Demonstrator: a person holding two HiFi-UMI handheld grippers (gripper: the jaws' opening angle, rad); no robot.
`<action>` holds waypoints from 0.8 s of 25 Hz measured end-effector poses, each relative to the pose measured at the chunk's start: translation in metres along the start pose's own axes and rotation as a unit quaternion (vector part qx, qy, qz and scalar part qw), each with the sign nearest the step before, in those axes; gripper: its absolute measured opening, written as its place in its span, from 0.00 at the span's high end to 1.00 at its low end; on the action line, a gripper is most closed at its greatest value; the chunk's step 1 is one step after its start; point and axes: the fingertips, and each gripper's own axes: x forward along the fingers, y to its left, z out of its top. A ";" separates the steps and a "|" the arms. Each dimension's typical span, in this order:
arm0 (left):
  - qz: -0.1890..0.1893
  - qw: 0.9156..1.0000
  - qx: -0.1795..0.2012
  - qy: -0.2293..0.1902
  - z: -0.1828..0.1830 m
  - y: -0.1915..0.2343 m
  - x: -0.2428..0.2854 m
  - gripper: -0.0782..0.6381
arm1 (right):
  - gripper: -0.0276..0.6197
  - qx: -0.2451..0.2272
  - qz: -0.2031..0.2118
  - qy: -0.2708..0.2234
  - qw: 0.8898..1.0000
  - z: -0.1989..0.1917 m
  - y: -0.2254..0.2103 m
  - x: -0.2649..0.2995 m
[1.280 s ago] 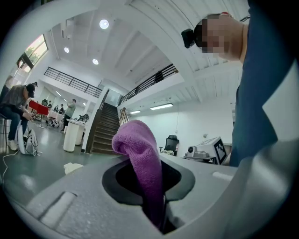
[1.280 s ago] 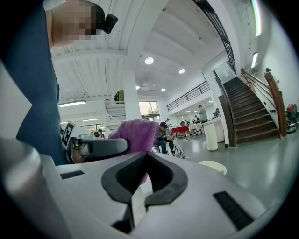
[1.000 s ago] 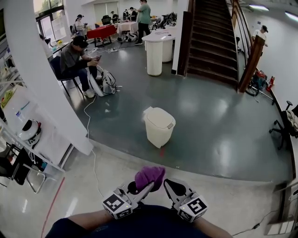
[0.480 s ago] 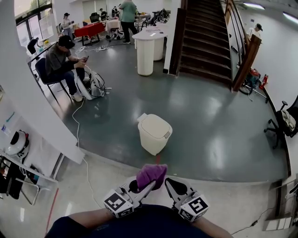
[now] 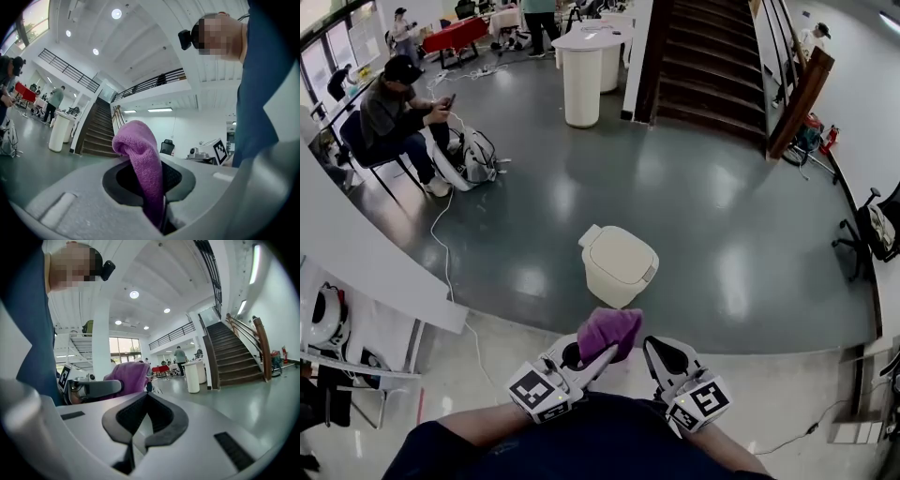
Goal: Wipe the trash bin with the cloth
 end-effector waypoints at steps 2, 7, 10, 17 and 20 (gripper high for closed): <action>-0.004 1.000 -0.007 0.008 -0.001 0.017 0.005 0.81 | 0.94 0.003 -0.008 0.001 1.000 0.001 -0.009 0.015; 0.004 1.000 -0.019 0.016 -0.001 0.044 0.024 0.81 | 0.94 0.012 -0.009 0.006 1.000 0.003 -0.034 0.034; 0.020 1.000 -0.017 0.018 -0.002 0.059 0.043 0.81 | 0.94 0.017 0.000 0.005 1.000 0.003 -0.054 0.044; 0.055 0.998 -0.014 0.021 -0.002 0.081 0.083 0.81 | 0.94 0.017 0.030 0.005 0.999 0.014 -0.100 0.055; 0.072 0.997 -0.011 0.029 -0.008 0.093 0.096 0.81 | 0.94 0.016 0.039 0.004 0.999 0.017 -0.114 0.058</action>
